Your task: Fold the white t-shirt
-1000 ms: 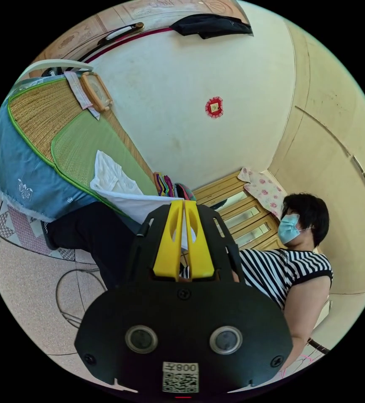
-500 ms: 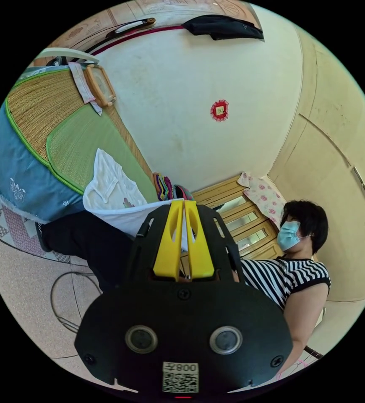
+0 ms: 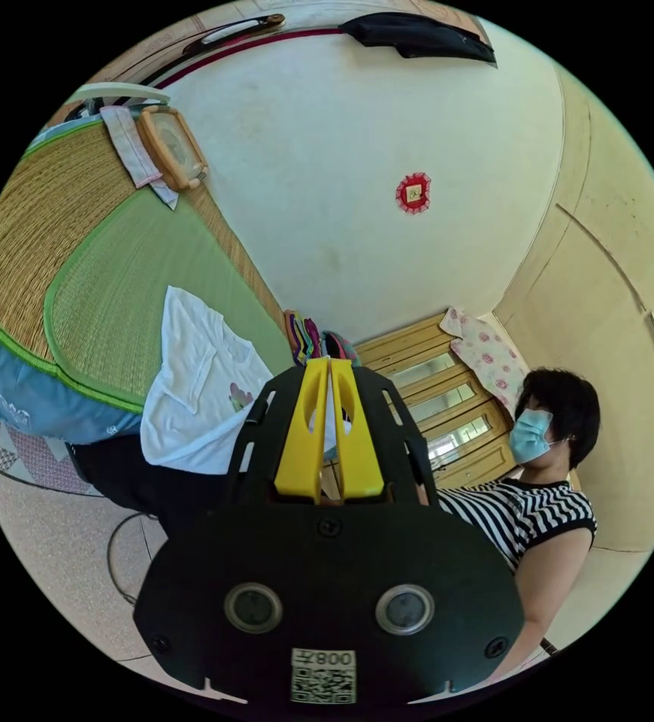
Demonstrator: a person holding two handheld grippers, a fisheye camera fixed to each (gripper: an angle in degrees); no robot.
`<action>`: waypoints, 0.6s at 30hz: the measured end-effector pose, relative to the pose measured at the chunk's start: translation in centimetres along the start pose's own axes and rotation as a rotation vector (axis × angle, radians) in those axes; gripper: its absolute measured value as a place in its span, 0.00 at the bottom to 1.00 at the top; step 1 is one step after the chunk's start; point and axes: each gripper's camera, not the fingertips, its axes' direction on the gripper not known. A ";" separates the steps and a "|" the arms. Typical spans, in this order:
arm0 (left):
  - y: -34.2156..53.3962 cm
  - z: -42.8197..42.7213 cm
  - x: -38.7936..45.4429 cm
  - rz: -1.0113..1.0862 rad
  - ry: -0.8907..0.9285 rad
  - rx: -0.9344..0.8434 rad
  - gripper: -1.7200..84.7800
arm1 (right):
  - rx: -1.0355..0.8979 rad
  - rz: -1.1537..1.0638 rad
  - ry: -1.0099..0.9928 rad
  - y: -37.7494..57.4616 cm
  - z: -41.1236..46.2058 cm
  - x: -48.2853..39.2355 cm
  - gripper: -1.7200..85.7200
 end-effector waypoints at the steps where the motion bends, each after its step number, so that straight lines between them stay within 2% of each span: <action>1: -0.9 0.4 -0.2 0.000 -0.004 0.000 0.02 | 0.002 0.004 0.000 -0.8 0.1 0.3 0.03; 18: -24.5 13.0 -9.7 -0.087 -0.116 -0.022 0.02 | -0.026 0.146 0.003 -20.8 1.5 9.9 0.03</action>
